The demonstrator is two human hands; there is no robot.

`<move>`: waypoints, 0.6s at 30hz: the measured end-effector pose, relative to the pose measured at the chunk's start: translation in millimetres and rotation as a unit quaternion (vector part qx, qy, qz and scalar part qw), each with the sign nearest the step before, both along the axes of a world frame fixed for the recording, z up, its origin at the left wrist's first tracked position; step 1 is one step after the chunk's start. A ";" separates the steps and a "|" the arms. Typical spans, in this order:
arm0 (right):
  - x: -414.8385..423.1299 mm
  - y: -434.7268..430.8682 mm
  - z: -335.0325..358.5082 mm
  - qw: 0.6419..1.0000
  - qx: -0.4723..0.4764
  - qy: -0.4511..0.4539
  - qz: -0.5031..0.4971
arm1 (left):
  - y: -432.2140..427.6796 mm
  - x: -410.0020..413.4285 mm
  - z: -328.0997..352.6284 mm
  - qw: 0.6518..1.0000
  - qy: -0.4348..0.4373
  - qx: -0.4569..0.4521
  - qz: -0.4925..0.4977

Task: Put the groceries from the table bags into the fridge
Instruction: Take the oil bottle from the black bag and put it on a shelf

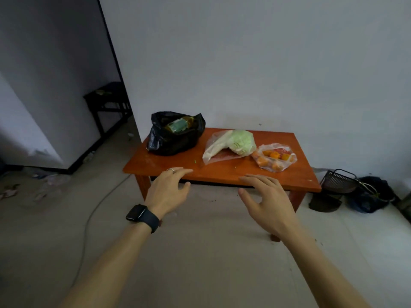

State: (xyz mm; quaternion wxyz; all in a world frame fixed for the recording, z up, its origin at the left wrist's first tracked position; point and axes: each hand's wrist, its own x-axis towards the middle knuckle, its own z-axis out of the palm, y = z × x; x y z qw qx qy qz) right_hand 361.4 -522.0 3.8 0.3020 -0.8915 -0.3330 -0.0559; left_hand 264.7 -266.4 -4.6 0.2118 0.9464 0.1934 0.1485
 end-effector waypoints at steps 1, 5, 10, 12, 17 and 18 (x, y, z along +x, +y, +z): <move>3.6 12.9 -1.2 1.000 0.003 0.001 0.002 | 13.8 4.2 -0.9 1.000 -0.005 -0.001 -0.001; 28.0 63.1 -7.2 1.000 0.000 0.007 0.012 | 66.1 26.6 -7.8 1.000 -0.010 -0.002 -0.003; 80.6 127.5 -18.5 1.000 0.016 0.009 0.024 | 131.6 76.8 -18.2 1.000 0.002 0.011 0.002; 108.0 155.0 -24.3 0.999 0.028 0.020 0.030 | 158.3 102.5 -20.5 1.000 0.005 0.009 0.005; 187.1 225.7 -38.3 0.997 0.045 0.051 0.044 | 225.4 174.4 -23.4 1.000 0.012 0.012 0.016; 202.3 239.8 -38.8 0.996 0.046 0.062 0.044 | 238.2 189.5 -23.3 1.000 0.017 0.014 0.015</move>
